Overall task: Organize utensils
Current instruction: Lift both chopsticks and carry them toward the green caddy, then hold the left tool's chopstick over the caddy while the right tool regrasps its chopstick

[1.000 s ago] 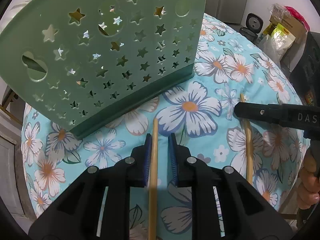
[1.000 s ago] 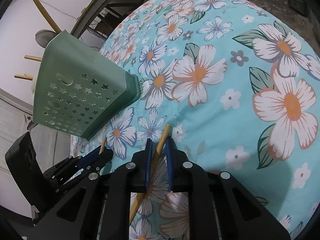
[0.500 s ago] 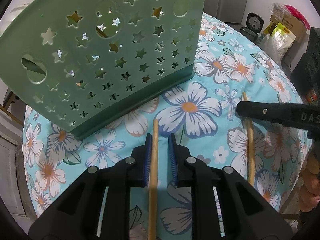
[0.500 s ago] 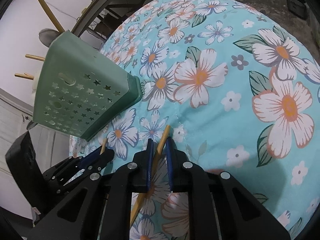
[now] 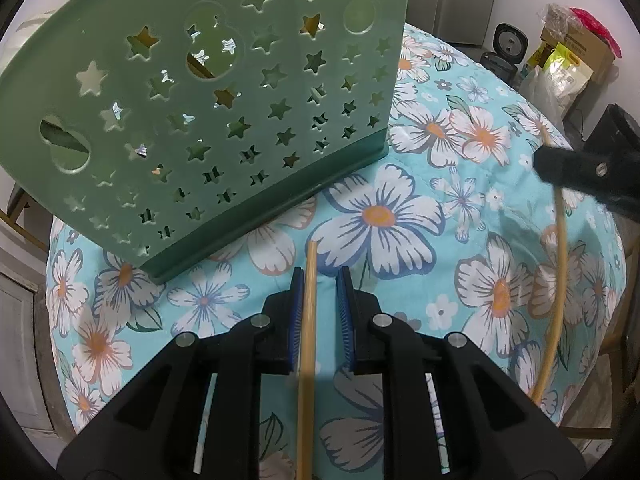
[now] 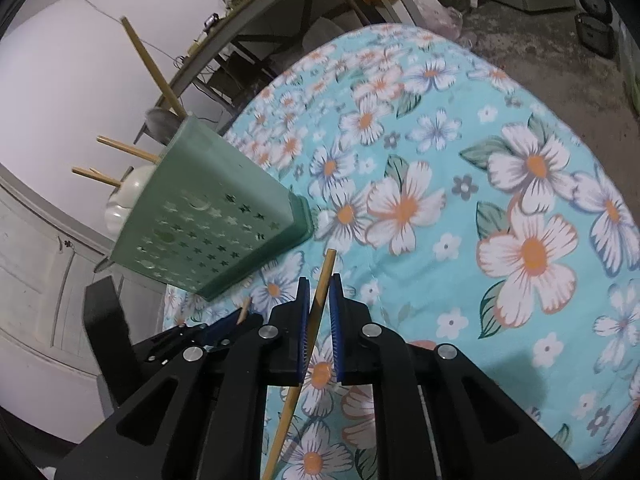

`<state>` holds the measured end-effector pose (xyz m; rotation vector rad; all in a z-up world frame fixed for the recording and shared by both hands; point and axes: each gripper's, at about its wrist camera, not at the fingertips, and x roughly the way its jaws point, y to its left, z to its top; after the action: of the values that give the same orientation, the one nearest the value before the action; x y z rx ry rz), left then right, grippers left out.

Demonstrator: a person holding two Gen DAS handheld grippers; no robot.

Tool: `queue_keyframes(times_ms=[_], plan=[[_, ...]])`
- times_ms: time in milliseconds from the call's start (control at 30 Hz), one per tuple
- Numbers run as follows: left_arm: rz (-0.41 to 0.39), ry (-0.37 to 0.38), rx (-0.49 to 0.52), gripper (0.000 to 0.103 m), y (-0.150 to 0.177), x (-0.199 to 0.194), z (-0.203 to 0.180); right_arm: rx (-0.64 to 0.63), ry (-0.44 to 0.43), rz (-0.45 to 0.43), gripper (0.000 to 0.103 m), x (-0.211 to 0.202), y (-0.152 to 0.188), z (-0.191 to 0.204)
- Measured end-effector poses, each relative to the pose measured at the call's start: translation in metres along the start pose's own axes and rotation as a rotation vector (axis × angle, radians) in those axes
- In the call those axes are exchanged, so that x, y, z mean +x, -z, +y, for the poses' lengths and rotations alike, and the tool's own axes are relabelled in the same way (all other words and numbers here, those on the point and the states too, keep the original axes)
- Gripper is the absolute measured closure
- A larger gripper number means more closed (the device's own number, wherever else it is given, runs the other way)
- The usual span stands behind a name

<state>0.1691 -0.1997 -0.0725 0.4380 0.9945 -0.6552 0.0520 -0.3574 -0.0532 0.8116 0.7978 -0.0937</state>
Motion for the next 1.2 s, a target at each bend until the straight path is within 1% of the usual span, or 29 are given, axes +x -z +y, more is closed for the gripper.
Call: queue_keyframes(times_ms=[200,333,433,500,600,700,767,833,933,1067,1200], plan=[[-0.006,-0.002,0.001,0.088,-0.001,-0.001,-0.001,-0.025,-0.002,-0.039,0.094,-0.015,-0.004,0.007],[-0.016,0.014,-0.006,0.098,-0.003,-0.005,0.000,-0.036,-0.005,-0.060,0.094,-0.024,-0.004,0.011],[-0.032,0.027,-0.016,0.098,-0.006,-0.013,0.003,-0.042,-0.004,-0.076,0.094,-0.031,-0.003,0.013],[-0.051,0.042,-0.026,0.098,-0.008,-0.022,0.006,-0.046,-0.002,-0.087,0.095,-0.035,-0.004,0.015],[-0.103,0.100,-0.061,0.098,-0.010,-0.048,0.015,-0.048,-0.001,-0.106,0.095,-0.043,-0.004,0.016],[-0.183,0.169,-0.093,0.098,-0.016,-0.085,0.028,-0.050,-0.002,-0.122,0.095,-0.050,-0.004,0.016],[-0.225,0.189,-0.103,0.098,-0.019,-0.106,0.034,-0.049,-0.007,-0.132,0.095,-0.054,-0.003,0.016],[-0.266,0.225,-0.118,0.098,-0.022,-0.128,0.042,-0.050,-0.009,-0.137,0.095,-0.056,-0.003,0.017],[-0.315,0.254,-0.135,0.098,-0.025,-0.153,0.052,-0.066,-0.010,-0.150,0.096,-0.060,-0.004,0.020],[-0.333,0.275,-0.159,0.098,-0.025,-0.167,0.061,-0.080,-0.018,-0.161,0.097,-0.064,-0.003,0.022],[-0.336,0.272,-0.167,0.098,-0.024,-0.165,0.059,-0.058,-0.027,-0.150,0.097,-0.062,-0.003,0.016]])
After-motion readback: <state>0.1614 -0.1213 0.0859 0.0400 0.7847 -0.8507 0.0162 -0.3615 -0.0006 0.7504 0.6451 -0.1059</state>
